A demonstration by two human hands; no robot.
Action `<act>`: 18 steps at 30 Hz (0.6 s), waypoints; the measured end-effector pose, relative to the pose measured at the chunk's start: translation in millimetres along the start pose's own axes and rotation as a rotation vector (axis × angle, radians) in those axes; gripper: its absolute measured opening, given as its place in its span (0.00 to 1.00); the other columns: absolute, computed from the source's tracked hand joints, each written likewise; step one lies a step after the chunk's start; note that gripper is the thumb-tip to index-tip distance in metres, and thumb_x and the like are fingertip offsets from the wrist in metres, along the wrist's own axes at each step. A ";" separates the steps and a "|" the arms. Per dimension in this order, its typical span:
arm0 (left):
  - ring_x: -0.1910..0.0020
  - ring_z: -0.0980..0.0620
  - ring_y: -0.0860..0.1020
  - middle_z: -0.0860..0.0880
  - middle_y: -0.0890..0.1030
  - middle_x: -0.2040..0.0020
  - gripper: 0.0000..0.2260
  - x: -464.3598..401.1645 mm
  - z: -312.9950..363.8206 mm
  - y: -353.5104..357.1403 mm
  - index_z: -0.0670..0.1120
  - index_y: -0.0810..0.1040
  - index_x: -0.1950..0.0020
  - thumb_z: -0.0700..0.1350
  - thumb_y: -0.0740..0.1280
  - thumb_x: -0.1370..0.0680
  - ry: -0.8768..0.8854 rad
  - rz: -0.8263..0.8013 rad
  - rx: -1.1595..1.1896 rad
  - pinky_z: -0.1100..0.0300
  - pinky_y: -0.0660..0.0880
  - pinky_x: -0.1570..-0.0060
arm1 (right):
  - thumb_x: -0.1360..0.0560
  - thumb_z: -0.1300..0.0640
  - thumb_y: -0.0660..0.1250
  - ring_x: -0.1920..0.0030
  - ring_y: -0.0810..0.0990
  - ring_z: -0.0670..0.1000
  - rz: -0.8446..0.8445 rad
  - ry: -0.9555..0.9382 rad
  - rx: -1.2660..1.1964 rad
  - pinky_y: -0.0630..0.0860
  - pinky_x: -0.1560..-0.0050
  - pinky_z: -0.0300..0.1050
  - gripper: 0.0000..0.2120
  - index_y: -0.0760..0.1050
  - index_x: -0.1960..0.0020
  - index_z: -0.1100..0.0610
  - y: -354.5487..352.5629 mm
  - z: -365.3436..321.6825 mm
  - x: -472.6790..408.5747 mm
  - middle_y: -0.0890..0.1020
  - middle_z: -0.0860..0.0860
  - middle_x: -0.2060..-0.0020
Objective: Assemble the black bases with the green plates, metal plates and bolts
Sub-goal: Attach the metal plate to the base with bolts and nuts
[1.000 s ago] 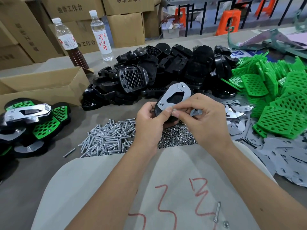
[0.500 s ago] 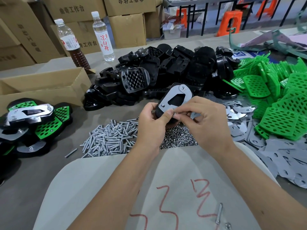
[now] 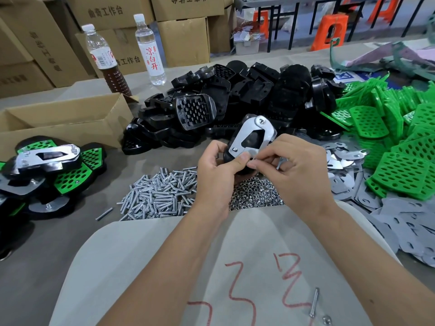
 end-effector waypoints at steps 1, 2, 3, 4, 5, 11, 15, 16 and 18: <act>0.57 0.46 0.85 0.38 0.85 0.54 0.07 -0.1 -0.4 0.0 0.41 0.75 0.54 0.32 0.71 0.21 -0.009 -0.002 0.012 0.52 0.84 0.55 | 0.28 0.62 0.81 0.63 0.81 0.53 0.002 -0.005 0.000 0.77 0.61 0.52 0.06 0.85 0.59 0.60 0.0 -0.5 0.1 0.82 0.52 0.64; 0.57 0.46 0.85 0.39 0.85 0.55 0.07 -0.5 -0.7 0.1 0.41 0.74 0.53 0.32 0.70 0.21 -0.016 -0.004 0.024 0.52 0.84 0.55 | 0.28 0.63 0.81 0.63 0.81 0.53 0.004 -0.010 0.000 0.78 0.61 0.52 0.05 0.85 0.59 0.61 0.0 -0.8 0.1 0.82 0.52 0.64; 0.57 0.46 0.85 0.40 0.85 0.55 0.07 -0.6 -0.8 0.1 0.41 0.74 0.53 0.32 0.70 0.21 -0.020 -0.004 0.035 0.52 0.84 0.55 | 0.28 0.63 0.81 0.62 0.82 0.53 0.003 -0.012 0.001 0.78 0.60 0.52 0.05 0.86 0.58 0.60 0.2 -0.9 0.2 0.83 0.52 0.63; 0.57 0.46 0.85 0.40 0.85 0.55 0.07 -0.8 -0.9 0.2 0.41 0.74 0.53 0.32 0.70 0.21 -0.023 -0.005 0.042 0.52 0.84 0.55 | 0.28 0.63 0.81 0.62 0.82 0.52 0.001 -0.012 0.004 0.78 0.60 0.52 0.04 0.86 0.58 0.60 0.5 -0.8 0.0 0.83 0.51 0.63; 0.57 0.46 0.85 0.40 0.86 0.55 0.08 -0.7 -0.8 0.4 0.41 0.74 0.53 0.32 0.70 0.21 -0.024 -0.006 0.046 0.53 0.84 0.55 | 0.28 0.64 0.80 0.62 0.82 0.51 -0.003 -0.015 0.009 0.79 0.59 0.51 0.03 0.86 0.57 0.60 0.7 -0.9 -0.1 0.83 0.51 0.63; 0.56 0.45 0.86 0.39 0.86 0.54 0.07 -1.2 -1.7 -1.3 0.41 0.74 0.53 0.32 0.70 0.21 -0.019 -0.002 0.043 0.50 0.84 0.53 | 0.27 0.67 0.79 0.60 0.83 0.51 -0.042 -0.039 0.019 0.79 0.58 0.48 0.04 0.88 0.55 0.60 3.0 -2.4 0.0 0.84 0.51 0.62; 0.56 0.46 0.86 0.40 0.87 0.54 0.07 -1.9 -2.1 -1.6 0.41 0.74 0.52 0.33 0.71 0.21 -0.019 -0.009 0.040 0.51 0.84 0.54 | 0.29 0.64 0.81 0.62 0.81 0.49 -0.005 0.030 -0.009 0.77 0.59 0.45 0.04 0.86 0.58 0.60 2.0 0.9 0.9 0.84 0.50 0.64; 0.56 0.46 0.86 0.40 0.87 0.54 0.07 -1.9 -2.0 -1.4 0.41 0.74 0.52 0.34 0.71 0.21 -0.016 -0.012 0.034 0.51 0.84 0.54 | 0.29 0.64 0.81 0.63 0.81 0.49 0.004 0.049 -0.021 0.77 0.59 0.45 0.05 0.85 0.59 0.61 1.5 1.8 1.0 0.83 0.51 0.65; 0.56 0.45 0.86 0.40 0.87 0.53 0.07 -1.5 -1.9 -1.2 0.41 0.75 0.52 0.34 0.71 0.21 -0.012 -0.016 0.026 0.49 0.84 0.53 | 0.29 0.64 0.81 0.63 0.80 0.50 0.016 0.070 -0.039 0.77 0.60 0.46 0.06 0.85 0.60 0.60 0.7 2.3 1.2 0.83 0.50 0.65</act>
Point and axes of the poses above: each hand's wrist, its own x-axis away from the middle knuckle, its own y-axis out of the palm, z = x × y, the point moved 7 cm from there along -x, towards the middle knuckle
